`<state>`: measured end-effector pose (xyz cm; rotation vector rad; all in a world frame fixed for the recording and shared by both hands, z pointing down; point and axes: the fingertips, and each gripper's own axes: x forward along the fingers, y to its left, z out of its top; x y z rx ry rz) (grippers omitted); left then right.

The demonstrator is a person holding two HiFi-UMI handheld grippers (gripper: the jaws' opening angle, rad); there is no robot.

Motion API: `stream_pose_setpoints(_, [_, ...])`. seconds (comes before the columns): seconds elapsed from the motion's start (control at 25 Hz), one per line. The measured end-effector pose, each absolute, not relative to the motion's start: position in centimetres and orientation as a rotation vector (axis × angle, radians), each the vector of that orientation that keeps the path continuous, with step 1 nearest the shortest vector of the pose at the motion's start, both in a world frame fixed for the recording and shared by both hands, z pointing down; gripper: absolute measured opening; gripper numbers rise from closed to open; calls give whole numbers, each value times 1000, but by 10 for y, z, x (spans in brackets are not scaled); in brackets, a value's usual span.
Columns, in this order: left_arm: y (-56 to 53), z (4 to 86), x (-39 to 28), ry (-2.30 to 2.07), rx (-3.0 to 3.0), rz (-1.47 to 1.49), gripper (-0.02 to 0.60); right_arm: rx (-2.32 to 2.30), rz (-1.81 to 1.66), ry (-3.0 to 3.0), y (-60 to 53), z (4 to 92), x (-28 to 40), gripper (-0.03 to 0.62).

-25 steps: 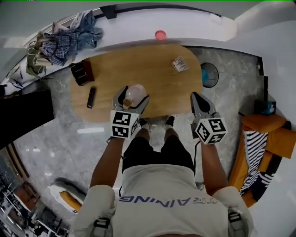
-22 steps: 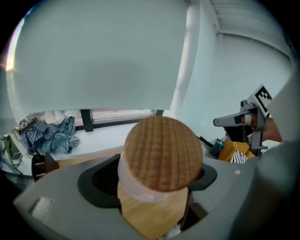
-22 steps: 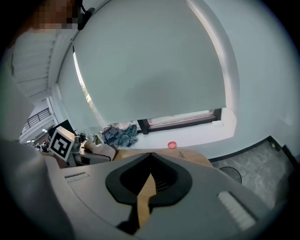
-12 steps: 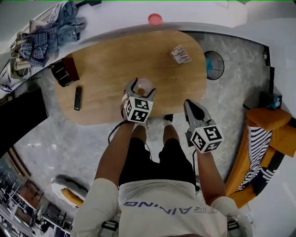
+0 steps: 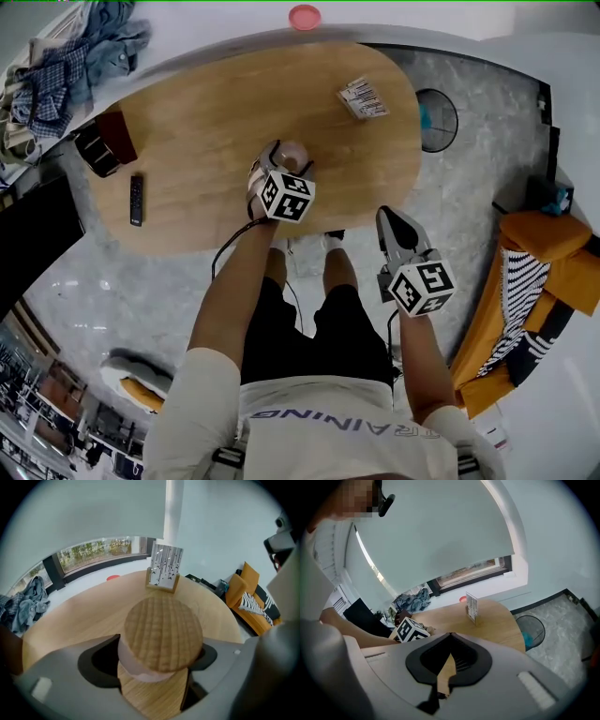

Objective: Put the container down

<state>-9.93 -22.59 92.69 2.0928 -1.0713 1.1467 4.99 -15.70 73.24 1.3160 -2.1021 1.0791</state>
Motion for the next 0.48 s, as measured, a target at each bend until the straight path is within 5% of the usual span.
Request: stream_pose_setpoints(0.48, [-231,939,-92,-1110,2024,1217,393,1321,1098,-2102,-155,732,63,17])
